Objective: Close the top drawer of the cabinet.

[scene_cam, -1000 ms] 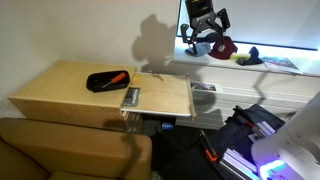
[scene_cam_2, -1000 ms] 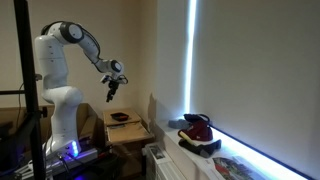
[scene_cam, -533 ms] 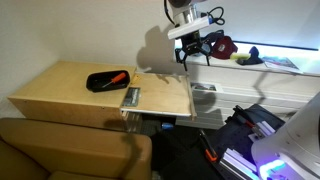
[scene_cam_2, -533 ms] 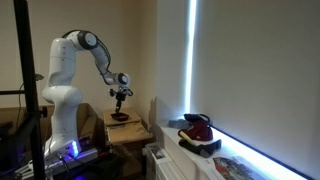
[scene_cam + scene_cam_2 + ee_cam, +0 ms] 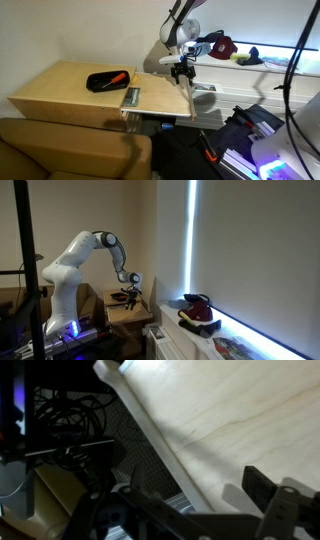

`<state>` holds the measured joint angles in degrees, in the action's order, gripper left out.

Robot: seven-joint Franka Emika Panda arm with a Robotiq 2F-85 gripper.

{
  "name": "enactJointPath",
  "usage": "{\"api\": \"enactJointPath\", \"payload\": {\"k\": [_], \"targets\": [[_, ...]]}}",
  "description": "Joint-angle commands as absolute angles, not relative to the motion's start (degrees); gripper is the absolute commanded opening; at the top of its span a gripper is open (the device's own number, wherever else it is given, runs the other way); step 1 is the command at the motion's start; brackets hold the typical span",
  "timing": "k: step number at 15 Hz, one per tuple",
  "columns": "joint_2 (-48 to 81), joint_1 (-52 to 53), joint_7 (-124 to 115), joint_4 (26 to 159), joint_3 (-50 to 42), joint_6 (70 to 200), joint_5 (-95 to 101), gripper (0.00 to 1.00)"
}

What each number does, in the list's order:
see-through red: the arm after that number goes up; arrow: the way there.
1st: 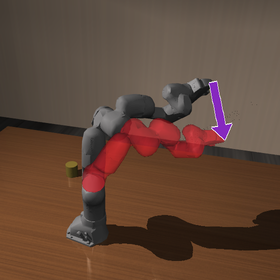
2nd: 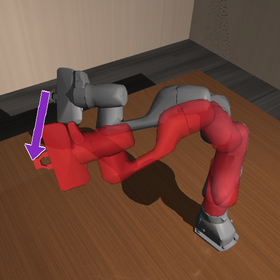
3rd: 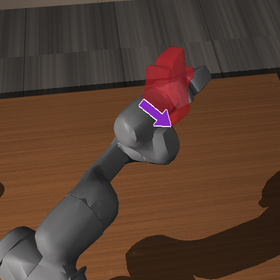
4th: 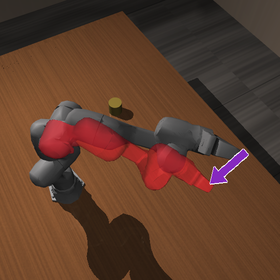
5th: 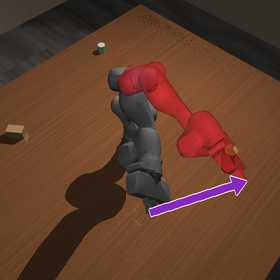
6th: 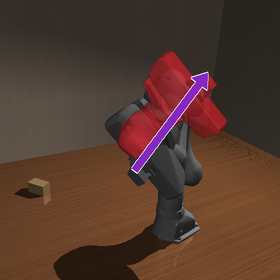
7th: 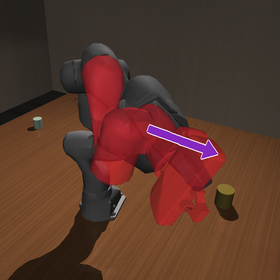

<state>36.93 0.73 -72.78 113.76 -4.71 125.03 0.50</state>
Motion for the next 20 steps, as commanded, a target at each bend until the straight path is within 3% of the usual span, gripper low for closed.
{"api": "enactJointPath", "payload": {"k": [1, 4, 12, 16, 20], "targets": [[40.2, 1.6, -72.3, 110.8, -6.3, 124.9, -2.0, 1.00], [44.6, 1.2, -72.7, 106.7, -6.7, 124.9, -3.0, 1.00], [23.5, 7.1, -98.4, 131.5, -18.7, 122.1, 7.2, 1.00], [13.9, 1.1, -101.8, 140.8, -21.0, 114.9, 12.4, 1.00], [7.1, -8.8, -96.4, 151.1, -23.6, 124.7, 11.0, 1.00]]}}
